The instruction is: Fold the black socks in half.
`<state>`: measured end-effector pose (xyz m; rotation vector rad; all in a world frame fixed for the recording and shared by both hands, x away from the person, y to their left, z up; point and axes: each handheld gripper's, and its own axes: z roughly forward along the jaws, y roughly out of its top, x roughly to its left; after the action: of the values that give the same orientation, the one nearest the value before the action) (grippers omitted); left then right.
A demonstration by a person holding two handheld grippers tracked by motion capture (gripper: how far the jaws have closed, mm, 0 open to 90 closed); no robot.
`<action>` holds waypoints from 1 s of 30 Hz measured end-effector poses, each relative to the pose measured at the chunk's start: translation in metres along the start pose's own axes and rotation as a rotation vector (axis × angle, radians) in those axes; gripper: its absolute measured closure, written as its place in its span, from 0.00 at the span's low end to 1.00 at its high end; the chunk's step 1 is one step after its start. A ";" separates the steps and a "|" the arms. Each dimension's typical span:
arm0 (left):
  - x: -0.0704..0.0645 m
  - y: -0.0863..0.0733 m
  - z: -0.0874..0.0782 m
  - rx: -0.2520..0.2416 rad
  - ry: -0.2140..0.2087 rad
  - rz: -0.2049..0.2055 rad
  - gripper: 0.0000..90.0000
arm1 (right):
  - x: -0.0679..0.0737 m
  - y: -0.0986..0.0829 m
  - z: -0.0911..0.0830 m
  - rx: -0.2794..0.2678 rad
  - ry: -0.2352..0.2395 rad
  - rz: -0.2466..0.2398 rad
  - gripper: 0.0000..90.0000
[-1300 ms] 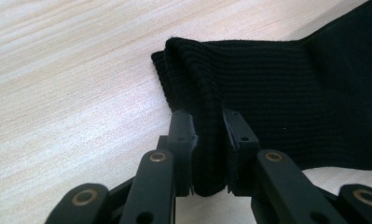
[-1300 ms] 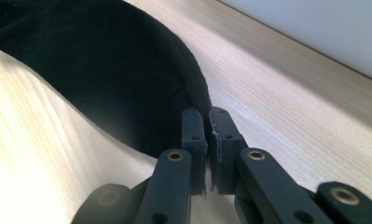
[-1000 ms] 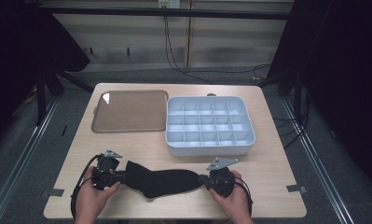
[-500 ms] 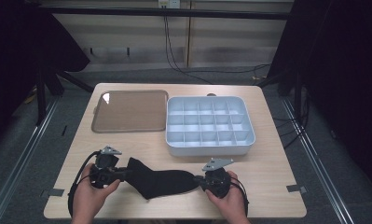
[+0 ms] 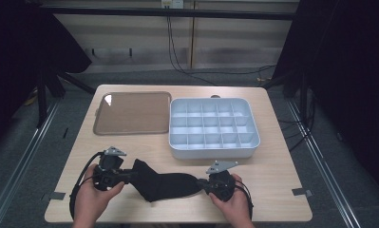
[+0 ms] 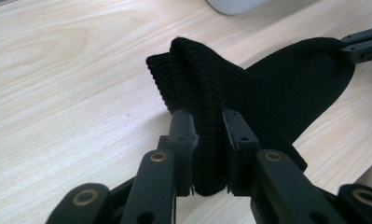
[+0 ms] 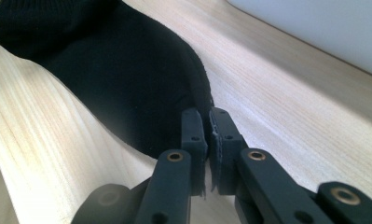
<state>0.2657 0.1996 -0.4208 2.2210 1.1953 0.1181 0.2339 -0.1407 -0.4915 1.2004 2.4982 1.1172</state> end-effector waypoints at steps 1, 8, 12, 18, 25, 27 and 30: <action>0.002 0.000 -0.001 0.003 0.006 -0.004 0.84 | 0.000 0.000 0.000 -0.001 0.002 0.002 0.96; 0.008 -0.004 -0.002 -0.010 0.025 -0.030 0.84 | -0.004 0.001 -0.003 0.001 -0.005 0.013 0.96; 0.011 -0.005 -0.004 -0.007 0.030 -0.031 0.84 | -0.006 -0.001 -0.004 0.006 -0.006 0.018 0.96; 0.015 -0.006 -0.003 -0.007 0.057 -0.036 0.84 | -0.008 -0.002 -0.005 0.011 -0.006 0.015 0.96; 0.015 -0.005 -0.004 -0.004 0.020 -0.034 0.84 | -0.009 -0.002 -0.006 0.010 -0.009 0.025 0.94; 0.015 -0.005 -0.005 -0.004 0.016 -0.038 0.84 | -0.008 -0.002 -0.005 0.012 -0.012 0.022 0.93; 0.014 -0.005 -0.004 -0.005 0.014 -0.031 0.84 | -0.008 -0.002 -0.005 0.015 -0.012 0.022 0.91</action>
<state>0.2687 0.2142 -0.4225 2.1995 1.2355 0.1243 0.2356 -0.1501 -0.4905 1.2382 2.4943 1.0954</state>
